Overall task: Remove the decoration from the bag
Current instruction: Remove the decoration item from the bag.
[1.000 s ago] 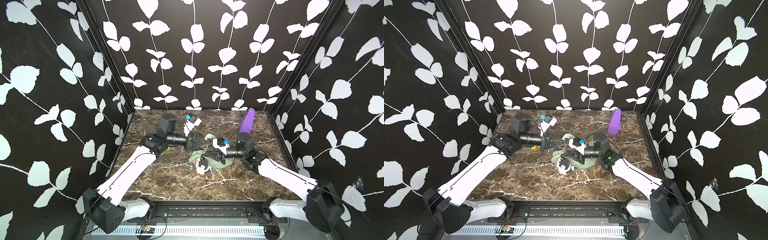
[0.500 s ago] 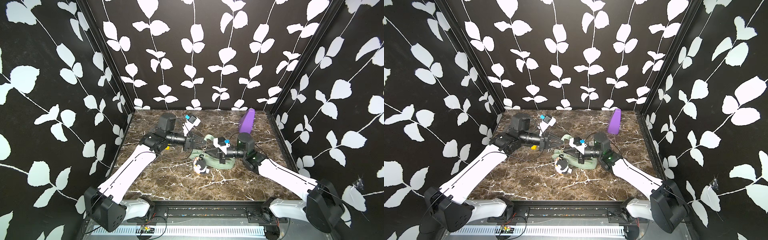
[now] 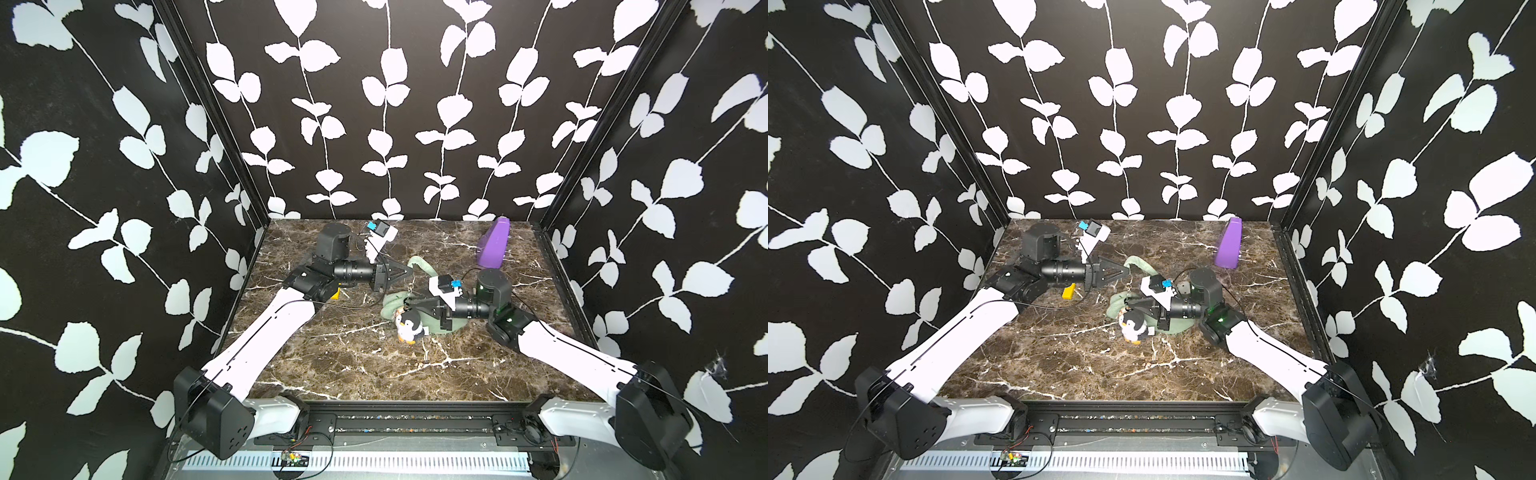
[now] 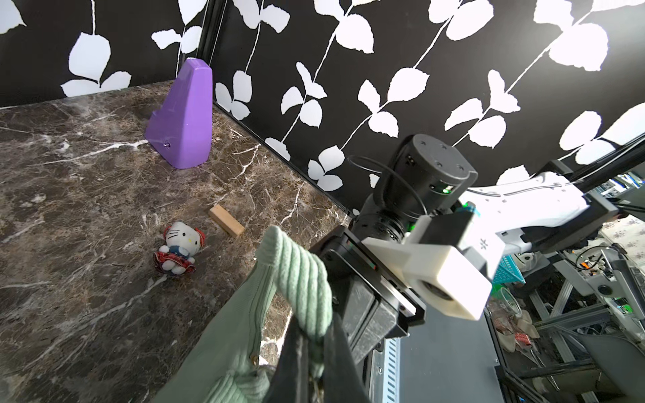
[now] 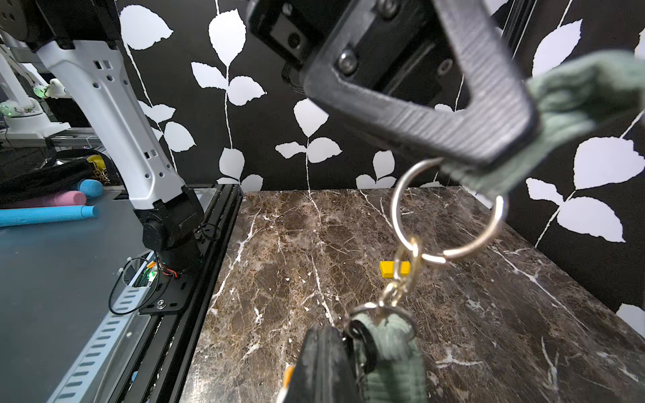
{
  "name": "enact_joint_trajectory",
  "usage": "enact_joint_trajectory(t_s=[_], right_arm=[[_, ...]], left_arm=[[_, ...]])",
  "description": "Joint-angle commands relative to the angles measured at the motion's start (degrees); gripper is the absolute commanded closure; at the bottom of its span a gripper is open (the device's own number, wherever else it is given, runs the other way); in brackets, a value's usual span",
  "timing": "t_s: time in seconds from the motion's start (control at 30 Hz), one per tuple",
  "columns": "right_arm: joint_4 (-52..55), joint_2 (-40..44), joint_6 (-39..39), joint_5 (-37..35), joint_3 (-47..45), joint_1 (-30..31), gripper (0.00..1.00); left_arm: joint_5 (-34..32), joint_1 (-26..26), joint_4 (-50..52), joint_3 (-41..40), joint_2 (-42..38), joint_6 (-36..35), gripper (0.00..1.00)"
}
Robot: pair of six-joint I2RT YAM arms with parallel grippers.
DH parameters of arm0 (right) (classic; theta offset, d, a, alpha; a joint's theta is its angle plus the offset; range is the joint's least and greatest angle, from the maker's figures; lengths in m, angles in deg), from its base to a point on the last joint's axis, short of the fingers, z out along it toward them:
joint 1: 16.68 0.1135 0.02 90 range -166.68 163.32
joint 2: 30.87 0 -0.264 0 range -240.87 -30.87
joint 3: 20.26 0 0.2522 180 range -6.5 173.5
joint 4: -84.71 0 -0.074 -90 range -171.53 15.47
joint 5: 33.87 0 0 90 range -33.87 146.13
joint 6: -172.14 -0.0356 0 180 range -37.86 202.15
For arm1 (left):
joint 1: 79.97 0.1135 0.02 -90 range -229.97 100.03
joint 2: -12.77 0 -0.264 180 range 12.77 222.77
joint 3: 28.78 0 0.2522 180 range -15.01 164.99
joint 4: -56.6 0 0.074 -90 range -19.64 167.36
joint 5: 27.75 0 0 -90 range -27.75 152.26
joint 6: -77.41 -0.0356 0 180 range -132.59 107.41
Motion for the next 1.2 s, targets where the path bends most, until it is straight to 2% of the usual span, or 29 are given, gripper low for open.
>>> enact_joint_trajectory(t_s=[0.0, 0.07, 0.2, 0.3, 0.4, 0.53, 0.67, 0.83, 1.03, 1.17], right_arm=[[-0.2, 1.8, 1.0, -0.6, -0.4, 0.2, 0.95], [-0.1, 2.1, 0.3, -2.3, -0.5, 0.2, 0.77], [1.1, 3.0, -1.6, -5.4, -0.1, 0.2, 0.71], [3.1, 4.7, -1.7, -10.1, -0.5, 0.2, 0.7], [4.9, 6.5, -0.8, -16.7, -1.5, 0.2, 0.69], [7.4, 8.6, -0.9, -20.4, -1.8, -0.4, 0.68], [7.9, 7.4, -1.5, -17.8, -1.8, -1.3, 0.64], [4.3, 3.5, -3.1, -14.5, -2.7, -1.5, 0.62], [2.4, -0.4, -3.1, -14.3, -3.5, -1.6, 0.61], [0.9, -2.4, -3.1, -17.0, -4.2, -1.6, 0.6]], left_arm=[[-0.1, 0.5, -3.9, -0.1, -0.1, 1.3, 1.0], [-1.0, 0.5, -4.3, -0.2, 0.0, 1.9, 1.0], [-2.4, 0.5, -6.5, -1.3, -0.5, 3.2, 1.0], [-2.1, 0.5, -7.0, -1.7, -0.4, 3.4, 1.0], [-0.4, 0.5, -3.1, -0.4, 0.7, 0.0, 1.0], [0.2, 1.0, 2.2, 1.5, 3.3, -2.3, 1.0], [0.6, 1.2, 1.8, 1.6, 6.0, 1.1, 1.0], [-3.6, 1.2, -1.2, 0.2, 8.4, 8.5, 1.0], [-5.1, 1.3, -6.9, -3.7, 10.4, 14.3, 1.0], [-5.2, 1.3, -10.5, -5.3, 10.7, 16.7, 1.0]])
